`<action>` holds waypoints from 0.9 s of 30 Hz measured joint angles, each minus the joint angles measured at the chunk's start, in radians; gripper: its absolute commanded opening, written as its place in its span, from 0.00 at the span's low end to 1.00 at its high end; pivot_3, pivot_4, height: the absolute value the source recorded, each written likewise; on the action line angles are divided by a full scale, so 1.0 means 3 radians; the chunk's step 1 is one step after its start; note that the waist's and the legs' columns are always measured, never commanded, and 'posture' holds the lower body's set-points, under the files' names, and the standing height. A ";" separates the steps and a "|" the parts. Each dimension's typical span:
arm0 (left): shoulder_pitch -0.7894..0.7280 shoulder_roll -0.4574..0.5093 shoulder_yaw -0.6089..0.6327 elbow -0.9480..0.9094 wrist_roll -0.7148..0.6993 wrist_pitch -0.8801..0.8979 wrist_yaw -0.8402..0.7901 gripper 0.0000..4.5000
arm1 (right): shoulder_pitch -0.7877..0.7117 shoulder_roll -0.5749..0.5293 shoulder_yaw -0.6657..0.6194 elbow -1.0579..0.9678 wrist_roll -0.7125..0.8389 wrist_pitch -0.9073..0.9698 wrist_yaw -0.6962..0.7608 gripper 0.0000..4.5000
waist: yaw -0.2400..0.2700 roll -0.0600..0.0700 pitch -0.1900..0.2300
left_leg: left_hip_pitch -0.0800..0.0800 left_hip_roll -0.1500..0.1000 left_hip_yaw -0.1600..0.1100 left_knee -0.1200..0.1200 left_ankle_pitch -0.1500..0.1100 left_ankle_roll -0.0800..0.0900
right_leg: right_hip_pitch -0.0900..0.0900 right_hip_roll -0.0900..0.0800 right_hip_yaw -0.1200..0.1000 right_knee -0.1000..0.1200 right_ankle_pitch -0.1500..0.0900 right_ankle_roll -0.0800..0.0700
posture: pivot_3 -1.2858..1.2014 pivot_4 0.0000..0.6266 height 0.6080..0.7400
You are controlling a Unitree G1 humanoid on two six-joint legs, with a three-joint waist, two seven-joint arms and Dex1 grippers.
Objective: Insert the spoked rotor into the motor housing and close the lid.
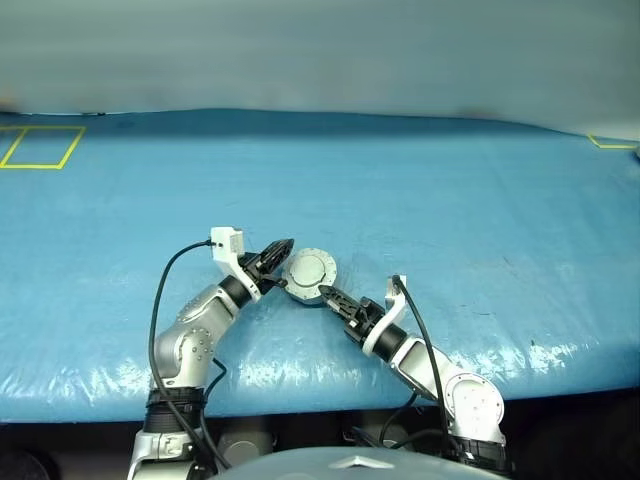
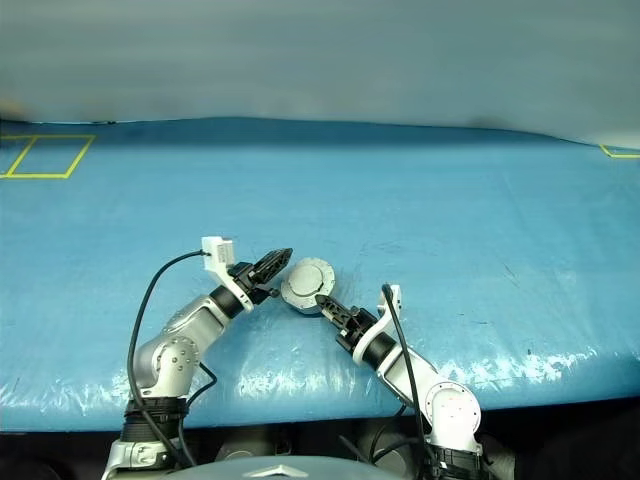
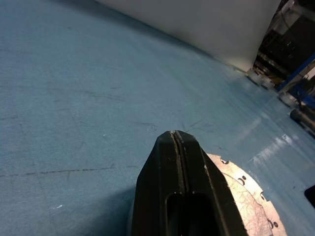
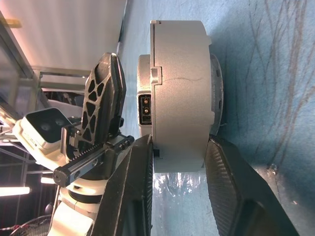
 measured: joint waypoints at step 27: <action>0.0607 -0.0527 0.0570 -0.0114 -0.2960 0.0595 0.1312 1.00 | -0.0887 0.0009 0.0146 0.0238 0.0121 -0.0396 -0.0050 0.26 | 0.0004 -0.0003 0.0006 | -0.0010 -0.0006 -0.0003 0.0013 0.0000 0.0005 | 0.0000 0.0001 0.0000 -0.0001 0.0007 0.0008 | 0.52 0.24 1.00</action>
